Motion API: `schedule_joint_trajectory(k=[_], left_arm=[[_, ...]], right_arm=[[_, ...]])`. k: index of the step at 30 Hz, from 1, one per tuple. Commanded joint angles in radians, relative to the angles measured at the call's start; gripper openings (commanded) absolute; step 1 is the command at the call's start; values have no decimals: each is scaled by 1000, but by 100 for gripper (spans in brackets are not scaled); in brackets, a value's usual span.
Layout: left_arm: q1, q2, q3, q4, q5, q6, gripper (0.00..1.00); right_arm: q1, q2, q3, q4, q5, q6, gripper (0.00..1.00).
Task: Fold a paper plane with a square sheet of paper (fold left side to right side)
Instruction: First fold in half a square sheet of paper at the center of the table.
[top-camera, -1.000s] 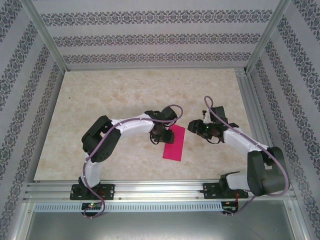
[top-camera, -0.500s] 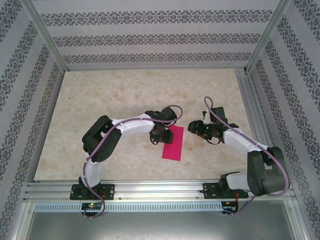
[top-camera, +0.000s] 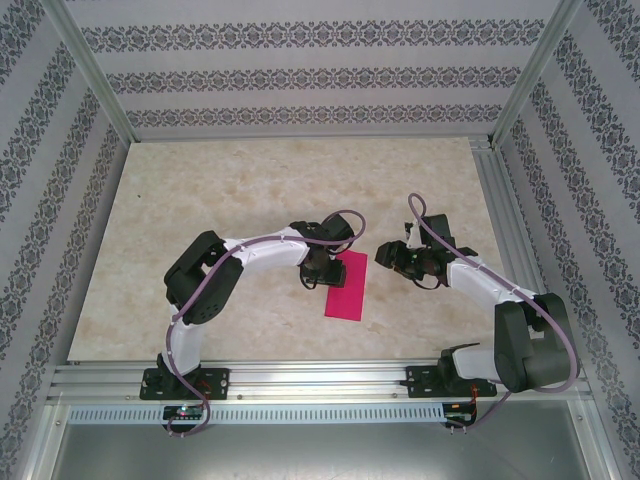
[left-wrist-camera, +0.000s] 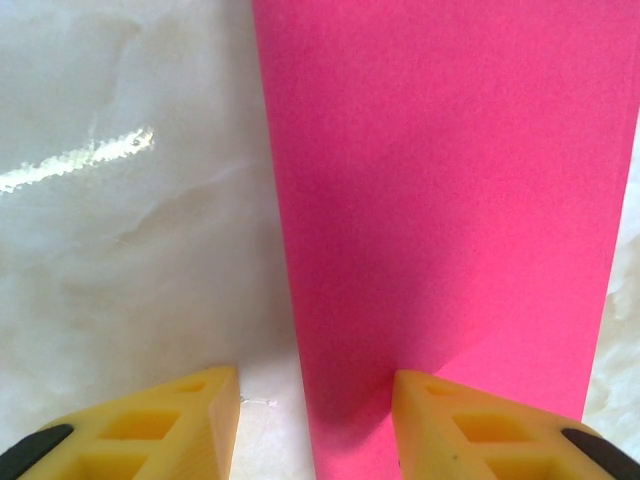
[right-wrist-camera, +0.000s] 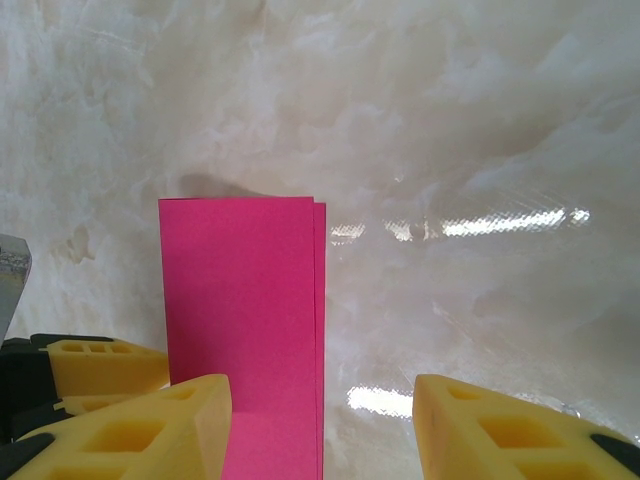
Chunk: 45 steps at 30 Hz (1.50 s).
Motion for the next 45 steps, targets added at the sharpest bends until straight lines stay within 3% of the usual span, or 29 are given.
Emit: schedule_joint_trajectory(k=[1,21,30,45], left_arm=[[-14,24,19,-9,4,2,45],[-29,36,42,-23,7,38,49],[-28,35,48,-37,-30,12,43],[-28,38,54,-50,-23,38,43]], right_arm=[[-5,1,-17,13,-19,-20,51],[-6,6,-20,19,-25,-17,51],[-5,7,-17,20,-27,-16,51],[-5,14,-14,21,-36,-16,52]])
